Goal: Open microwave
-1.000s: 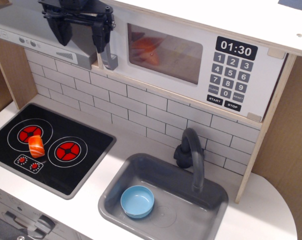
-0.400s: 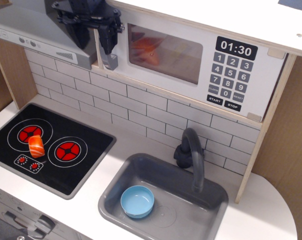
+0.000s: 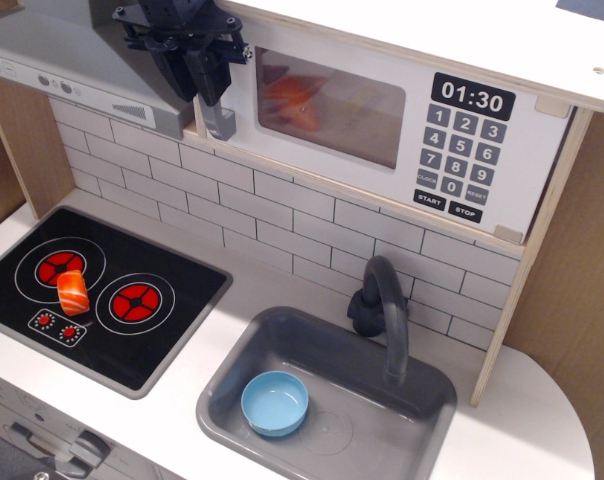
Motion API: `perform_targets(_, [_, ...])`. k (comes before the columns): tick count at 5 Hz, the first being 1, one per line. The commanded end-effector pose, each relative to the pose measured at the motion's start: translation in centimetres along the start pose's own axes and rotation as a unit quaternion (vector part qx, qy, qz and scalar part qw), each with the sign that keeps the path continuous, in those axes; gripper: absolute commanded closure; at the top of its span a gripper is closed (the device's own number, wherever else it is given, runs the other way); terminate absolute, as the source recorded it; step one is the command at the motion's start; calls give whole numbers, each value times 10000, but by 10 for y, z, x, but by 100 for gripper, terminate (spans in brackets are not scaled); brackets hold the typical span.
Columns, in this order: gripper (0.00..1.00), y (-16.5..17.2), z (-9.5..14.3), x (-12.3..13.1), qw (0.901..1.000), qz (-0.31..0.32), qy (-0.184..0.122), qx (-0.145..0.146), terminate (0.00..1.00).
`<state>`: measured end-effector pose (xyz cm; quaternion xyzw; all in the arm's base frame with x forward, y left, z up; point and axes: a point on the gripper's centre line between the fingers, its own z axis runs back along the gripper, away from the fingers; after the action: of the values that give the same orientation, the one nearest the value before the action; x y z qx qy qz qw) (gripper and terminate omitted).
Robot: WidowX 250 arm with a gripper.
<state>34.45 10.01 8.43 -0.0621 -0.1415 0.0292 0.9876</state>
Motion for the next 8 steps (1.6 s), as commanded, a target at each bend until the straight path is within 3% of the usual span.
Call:
perform_targets(1, [100, 2, 18, -6, 9989, -72, -423, 196, 0])
perform_targets(2, [100, -8, 28, -34, 9986, -225, -434, 226, 0])
perform_targets(3, [100, -12, 34, -48, 9992, -149, -241, 269, 0])
perform_targets(4, [0, -28, 38, -71, 9981, -209, 473, 332, 0])
perform_targets(5, [0, -34, 44, -104, 9954, -283, 746, 532, 0])
perform_targets(6, [0, 3, 45, -94, 9892, 457, 1009, 958, 0])
perform_targets(7, [0, 50, 47, -72, 9834, 1243, 702, 1118, 0])
perform_targets(8, [0, 93, 57, -48, 9681, 2151, 549, 1160, 0])
